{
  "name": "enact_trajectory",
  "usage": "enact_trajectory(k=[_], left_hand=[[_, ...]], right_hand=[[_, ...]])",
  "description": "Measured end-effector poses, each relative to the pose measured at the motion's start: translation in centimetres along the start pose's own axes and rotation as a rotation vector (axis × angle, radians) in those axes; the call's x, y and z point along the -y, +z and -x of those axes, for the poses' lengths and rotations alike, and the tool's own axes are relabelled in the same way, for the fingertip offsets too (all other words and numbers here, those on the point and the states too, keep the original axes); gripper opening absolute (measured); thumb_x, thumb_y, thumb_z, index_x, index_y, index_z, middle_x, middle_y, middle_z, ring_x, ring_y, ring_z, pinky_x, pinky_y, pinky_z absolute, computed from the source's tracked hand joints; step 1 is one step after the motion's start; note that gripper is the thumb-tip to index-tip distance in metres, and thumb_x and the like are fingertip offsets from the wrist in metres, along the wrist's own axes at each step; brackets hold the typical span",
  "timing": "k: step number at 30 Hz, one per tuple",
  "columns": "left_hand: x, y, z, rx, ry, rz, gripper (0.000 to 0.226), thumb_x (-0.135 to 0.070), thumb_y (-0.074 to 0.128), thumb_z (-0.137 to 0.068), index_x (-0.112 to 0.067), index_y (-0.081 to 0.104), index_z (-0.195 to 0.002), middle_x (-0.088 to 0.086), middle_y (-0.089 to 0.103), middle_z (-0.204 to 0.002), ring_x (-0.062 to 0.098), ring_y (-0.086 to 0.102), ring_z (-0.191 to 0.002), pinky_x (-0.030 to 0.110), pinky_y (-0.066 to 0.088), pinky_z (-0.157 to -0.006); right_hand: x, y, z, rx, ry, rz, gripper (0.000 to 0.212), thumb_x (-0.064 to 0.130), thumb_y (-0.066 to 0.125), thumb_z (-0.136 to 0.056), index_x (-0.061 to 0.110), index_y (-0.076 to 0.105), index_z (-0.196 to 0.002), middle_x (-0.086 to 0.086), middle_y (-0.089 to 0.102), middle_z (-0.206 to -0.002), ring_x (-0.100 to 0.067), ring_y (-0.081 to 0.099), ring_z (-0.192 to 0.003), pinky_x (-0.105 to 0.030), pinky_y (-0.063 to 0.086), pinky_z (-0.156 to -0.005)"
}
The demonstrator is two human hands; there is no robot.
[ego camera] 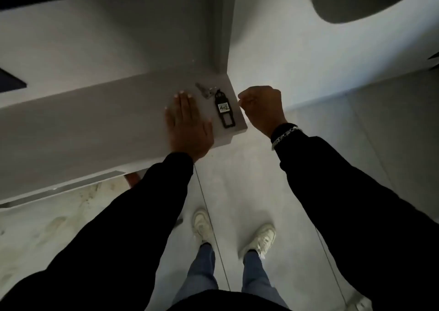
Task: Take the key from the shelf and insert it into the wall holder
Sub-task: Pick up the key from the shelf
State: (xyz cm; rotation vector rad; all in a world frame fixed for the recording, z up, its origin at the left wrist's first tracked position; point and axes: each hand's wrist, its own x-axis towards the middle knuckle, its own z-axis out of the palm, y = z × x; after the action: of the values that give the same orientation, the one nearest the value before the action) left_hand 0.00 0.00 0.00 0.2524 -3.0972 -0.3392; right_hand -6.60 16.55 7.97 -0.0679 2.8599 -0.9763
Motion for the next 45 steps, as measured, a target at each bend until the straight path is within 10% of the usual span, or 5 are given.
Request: enact_trajectory(k=[8, 22, 26, 30, 45], left_hand=[[0.2, 0.2, -0.9, -0.014, -0.005, -0.045, 0.078, -0.049, 0.027, -0.094, -0.001, 0.014, -0.153, 0.021, 0.015, -0.164, 0.035, 0.011, -0.153, 0.060, 0.012, -0.123], [-0.3, -0.1, -1.2, -0.009, -0.029, -0.058, 0.079, -0.049, 0.030, -0.093, -0.002, 0.014, -0.154, 0.019, 0.015, -0.165, 0.033, 0.011, -0.154, 0.060, 0.013, -0.123], [-0.4, -0.1, -1.1, -0.017, -0.028, -0.045, 0.079, -0.049, 0.030, -0.092, -0.002, 0.015, -0.153, 0.019, 0.017, -0.164, 0.033, 0.012, -0.154, 0.060, 0.014, -0.123], [-0.3, -0.2, -1.1, 0.006, -0.029, -0.023, 0.079, -0.048, 0.031, -0.091, -0.001, 0.015, -0.153, 0.019, 0.017, -0.164, 0.033, 0.013, -0.153, 0.061, 0.016, -0.122], [-2.9, -2.4, -0.6, 0.254, 0.164, 0.090, 0.069, -0.027, 0.051, -0.095, 0.003, 0.022, -0.150, 0.022, 0.017, -0.163, 0.035, 0.016, -0.152, 0.054, 0.014, -0.122]], right_hand=[[1.0, 3.8, -1.5, 0.005, 0.110, -0.062, 0.042, 0.042, 0.076, -0.071, 0.001, 0.068, -0.074, -0.017, 0.073, -0.082, -0.031, 0.064, -0.084, -0.037, 0.049, -0.078], [0.3, 2.9, -2.9, 0.058, 0.246, -0.074, 0.026, 0.035, 0.072, -0.074, 0.010, 0.078, -0.079, -0.011, 0.077, -0.084, -0.024, 0.070, -0.083, -0.014, 0.036, -0.056], [-0.7, 1.2, -2.1, 0.250, 0.442, -0.448, 0.024, 0.019, 0.072, -0.079, -0.002, 0.073, -0.092, -0.019, 0.071, -0.084, -0.027, 0.066, -0.076, -0.040, 0.059, -0.080], [-0.7, 0.5, 0.3, 0.285, 0.584, -0.826, 0.023, 0.006, 0.073, -0.079, -0.011, 0.068, -0.093, -0.019, 0.070, -0.078, -0.022, 0.064, -0.062, -0.024, 0.056, -0.051], [-5.6, -7.3, 13.7, 0.094, 0.603, -1.238, 0.009, 0.001, 0.064, -0.084, -0.001, 0.070, -0.090, -0.010, 0.074, -0.081, -0.018, 0.068, -0.073, -0.019, 0.059, -0.061]])
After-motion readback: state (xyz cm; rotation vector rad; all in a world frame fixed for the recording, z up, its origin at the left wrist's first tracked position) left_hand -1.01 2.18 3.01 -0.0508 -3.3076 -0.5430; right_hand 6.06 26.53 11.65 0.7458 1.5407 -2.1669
